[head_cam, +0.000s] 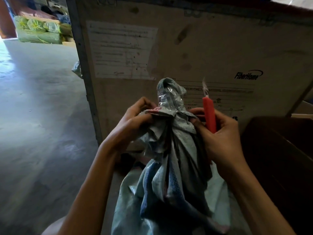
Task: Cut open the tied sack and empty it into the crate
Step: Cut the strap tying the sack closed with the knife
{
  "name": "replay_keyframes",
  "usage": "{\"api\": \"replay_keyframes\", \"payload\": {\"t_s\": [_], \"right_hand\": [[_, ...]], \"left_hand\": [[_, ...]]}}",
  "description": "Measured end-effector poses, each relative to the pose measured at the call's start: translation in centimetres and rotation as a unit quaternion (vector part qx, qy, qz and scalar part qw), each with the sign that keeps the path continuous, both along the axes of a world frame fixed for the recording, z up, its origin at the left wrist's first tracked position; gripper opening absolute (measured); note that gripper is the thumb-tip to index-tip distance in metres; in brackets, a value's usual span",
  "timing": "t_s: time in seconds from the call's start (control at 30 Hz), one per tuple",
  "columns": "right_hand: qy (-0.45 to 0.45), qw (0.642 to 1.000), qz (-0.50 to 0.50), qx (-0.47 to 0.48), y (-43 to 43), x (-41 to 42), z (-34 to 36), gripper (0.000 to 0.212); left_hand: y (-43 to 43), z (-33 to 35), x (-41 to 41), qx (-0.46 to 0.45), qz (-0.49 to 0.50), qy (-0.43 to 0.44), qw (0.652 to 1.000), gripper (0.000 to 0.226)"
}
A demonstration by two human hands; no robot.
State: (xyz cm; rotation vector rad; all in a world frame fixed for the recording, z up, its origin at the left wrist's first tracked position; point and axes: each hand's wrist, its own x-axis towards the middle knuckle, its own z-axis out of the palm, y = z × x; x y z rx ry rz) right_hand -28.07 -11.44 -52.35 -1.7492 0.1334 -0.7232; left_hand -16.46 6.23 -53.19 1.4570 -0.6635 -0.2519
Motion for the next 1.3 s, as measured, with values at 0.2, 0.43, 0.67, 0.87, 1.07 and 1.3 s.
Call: {"api": "replay_keyframes", "payload": {"t_s": [0.2, 0.43, 0.67, 0.87, 1.07, 1.3], "right_hand": [[0.026, 0.999, 0.030, -0.016, -0.1, -0.5, 0.2, 0.019], [0.072, 0.996, -0.046, 0.036, -1.0, -0.5, 0.5, 0.039], [0.043, 0.988, -0.047, -0.140, 0.5, -1.5, 0.9, 0.013], [-0.011, 0.949, -0.142, -0.282, 1.3, -0.5, -0.6, 0.021], [-0.030, 0.947, -0.154, -0.282, 1.4, -0.5, -0.3, 0.016], [-0.026, 0.950, -0.151, -0.273, 1.2, -0.2, -0.8, 0.018]], "left_hand": [[0.5, -0.2, -0.1, -0.041, -0.073, 0.175, 0.981, 0.089], [-1.6, -0.2, 0.1, -0.084, 0.081, 0.198, 0.973, 0.057], [-2.4, -0.2, -0.3, -0.121, 0.144, 0.145, 0.971, 0.059], [-3.3, -0.5, -0.5, -0.066, 0.191, 0.032, 0.979, 0.063], [-3.8, -0.9, -0.6, -0.039, 0.204, -0.014, 0.978, 0.058], [-4.0, -1.3, -0.3, -0.032, 0.199, -0.069, 0.977, 0.056]]}}
